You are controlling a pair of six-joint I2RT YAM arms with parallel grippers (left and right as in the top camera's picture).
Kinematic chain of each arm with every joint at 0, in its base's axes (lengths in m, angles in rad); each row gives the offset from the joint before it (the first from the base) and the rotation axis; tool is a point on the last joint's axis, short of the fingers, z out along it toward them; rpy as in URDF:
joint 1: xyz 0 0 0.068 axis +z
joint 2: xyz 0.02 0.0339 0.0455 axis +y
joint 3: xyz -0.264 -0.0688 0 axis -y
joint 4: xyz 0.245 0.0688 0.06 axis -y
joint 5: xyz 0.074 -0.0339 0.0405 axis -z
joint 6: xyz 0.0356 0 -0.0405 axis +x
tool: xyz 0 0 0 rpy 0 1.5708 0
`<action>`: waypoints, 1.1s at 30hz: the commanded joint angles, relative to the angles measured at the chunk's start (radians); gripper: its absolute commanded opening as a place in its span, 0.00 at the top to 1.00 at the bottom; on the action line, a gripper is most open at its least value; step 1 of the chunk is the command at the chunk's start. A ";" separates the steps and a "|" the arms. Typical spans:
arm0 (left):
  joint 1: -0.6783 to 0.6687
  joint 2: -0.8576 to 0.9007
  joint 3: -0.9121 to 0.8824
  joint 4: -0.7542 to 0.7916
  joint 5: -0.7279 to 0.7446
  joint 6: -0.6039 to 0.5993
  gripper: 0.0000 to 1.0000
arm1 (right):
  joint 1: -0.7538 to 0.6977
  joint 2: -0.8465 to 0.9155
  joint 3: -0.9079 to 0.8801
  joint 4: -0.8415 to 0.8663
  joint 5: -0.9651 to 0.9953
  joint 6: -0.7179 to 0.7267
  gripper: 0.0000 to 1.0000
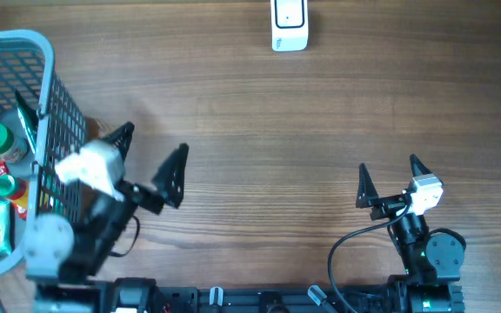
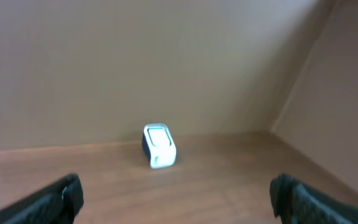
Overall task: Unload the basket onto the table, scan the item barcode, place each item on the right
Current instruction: 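Reach left gripper into basket and grasp the red-yellow sriracha bottle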
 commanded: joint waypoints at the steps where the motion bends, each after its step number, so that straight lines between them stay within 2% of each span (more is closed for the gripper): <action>1: 0.008 0.139 0.222 -0.211 0.061 -0.013 0.00 | 0.005 -0.009 -0.001 0.005 0.013 -0.012 0.00; 4: 0.008 0.170 0.256 -0.304 0.076 -0.015 0.00 | 0.005 -0.009 -0.001 0.005 0.013 -0.012 0.00; 5: 0.008 0.172 0.256 -0.317 0.123 -0.013 0.00 | 0.005 -0.009 -0.001 0.005 0.013 -0.012 0.00; 7: 0.008 0.175 0.256 -0.298 0.193 -0.009 0.00 | 0.005 -0.009 -0.001 0.005 0.013 -0.012 0.00; 9: 0.008 0.175 0.256 -0.264 0.193 -0.010 0.00 | 0.005 -0.009 -0.001 0.005 0.013 -0.012 0.00; 11: 0.008 0.177 0.256 -0.256 0.115 -0.027 0.00 | 0.005 -0.009 -0.001 0.005 0.014 -0.012 0.00; 13: 0.008 0.197 0.260 -0.261 -0.046 -0.074 0.00 | 0.005 -0.009 -0.001 0.005 0.013 -0.012 0.00; 17: 0.008 0.278 0.333 -0.314 -0.154 -0.100 0.00 | 0.005 -0.009 -0.001 0.005 0.013 -0.012 0.00; 21: 0.008 0.409 0.510 -0.446 -0.252 -0.100 0.00 | 0.005 -0.009 -0.001 0.005 0.013 -0.012 0.00; 23: 0.008 0.502 0.652 -0.562 -0.346 -0.102 0.00 | 0.005 -0.009 -0.001 0.005 0.013 -0.012 0.00; 26: 0.016 0.600 0.804 -0.665 -0.465 -0.169 0.00 | 0.005 -0.009 -0.001 0.005 0.013 -0.012 0.00; 30: 0.058 0.650 0.885 -0.697 -0.506 -0.229 0.00 | 0.005 -0.009 -0.001 0.005 0.013 -0.012 0.00; 33: 0.142 0.659 0.890 -0.705 -0.541 -0.310 0.00 | 0.005 -0.009 -0.001 0.005 0.013 -0.012 0.00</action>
